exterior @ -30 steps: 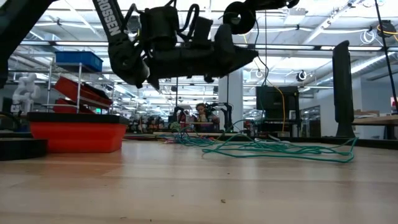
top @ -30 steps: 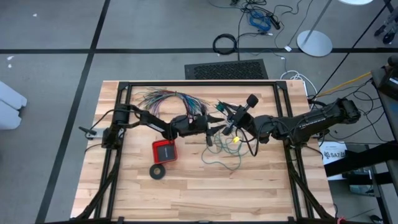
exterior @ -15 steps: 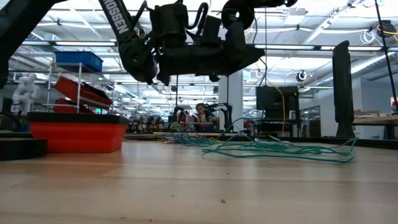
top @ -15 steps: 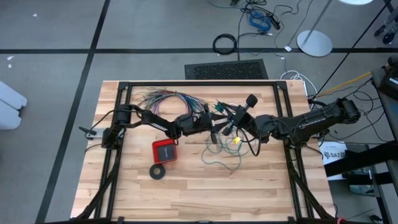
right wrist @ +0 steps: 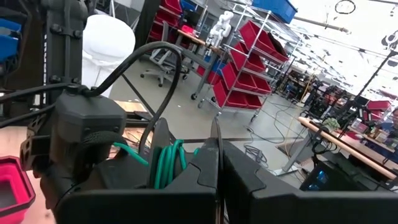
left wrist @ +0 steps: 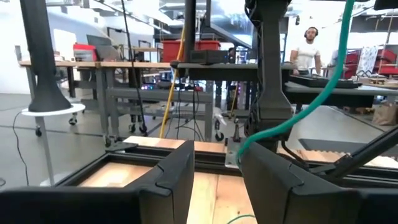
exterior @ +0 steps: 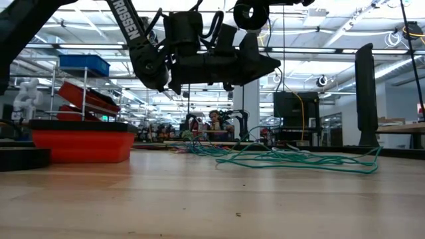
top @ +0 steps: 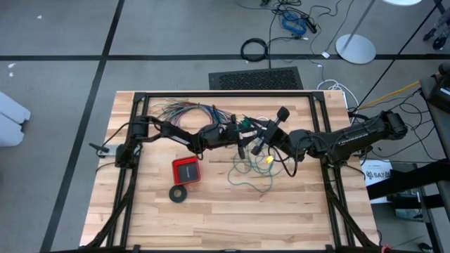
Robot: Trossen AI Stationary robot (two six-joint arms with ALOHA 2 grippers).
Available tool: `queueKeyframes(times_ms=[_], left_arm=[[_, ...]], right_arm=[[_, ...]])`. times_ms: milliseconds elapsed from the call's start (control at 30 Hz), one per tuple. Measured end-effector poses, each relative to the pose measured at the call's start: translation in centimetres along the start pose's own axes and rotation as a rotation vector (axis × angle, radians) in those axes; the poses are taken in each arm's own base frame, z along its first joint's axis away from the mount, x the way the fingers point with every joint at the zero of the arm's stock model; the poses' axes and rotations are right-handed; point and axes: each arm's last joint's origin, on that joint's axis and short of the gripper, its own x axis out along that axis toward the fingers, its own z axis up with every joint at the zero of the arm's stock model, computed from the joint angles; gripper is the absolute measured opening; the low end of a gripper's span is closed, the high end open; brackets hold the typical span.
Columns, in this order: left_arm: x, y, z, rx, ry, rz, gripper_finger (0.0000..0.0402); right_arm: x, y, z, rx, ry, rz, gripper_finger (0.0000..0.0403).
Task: Coil cords
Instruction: Coil the green wire onto the spool
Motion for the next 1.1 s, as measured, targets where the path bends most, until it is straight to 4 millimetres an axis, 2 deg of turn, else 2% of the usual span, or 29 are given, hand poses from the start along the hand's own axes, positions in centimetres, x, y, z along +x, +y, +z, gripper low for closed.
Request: queueKeyframes(times_ms=[133,467,867,1033,1100], left_arm=[[0.0,0.4,0.0,0.003,-0.004,0.0,0.0129],[0.0,1.4,-0.3,0.006,0.033,-0.011,0.0066],[-0.1,2.7,-0.6,0.01,0.057,-0.014,0.0056],[-0.2,3.9,-0.8,0.008,0.084,-0.042,0.0012],[-0.2,4.4,-0.9,-0.013,0.092,-0.046,0.0008]], right_arm=[[0.0,0.0,0.0,0.0,0.0,0.0,0.0],[0.0,0.0,0.1,0.003,-0.005,0.003,0.0],[-0.5,0.5,0.4,0.02,-0.043,0.07,0.0],[-0.7,0.8,0.0,-0.008,-0.01,0.082,0.0],[-0.8,0.9,-0.1,-0.018,0.008,0.073,0.0]])
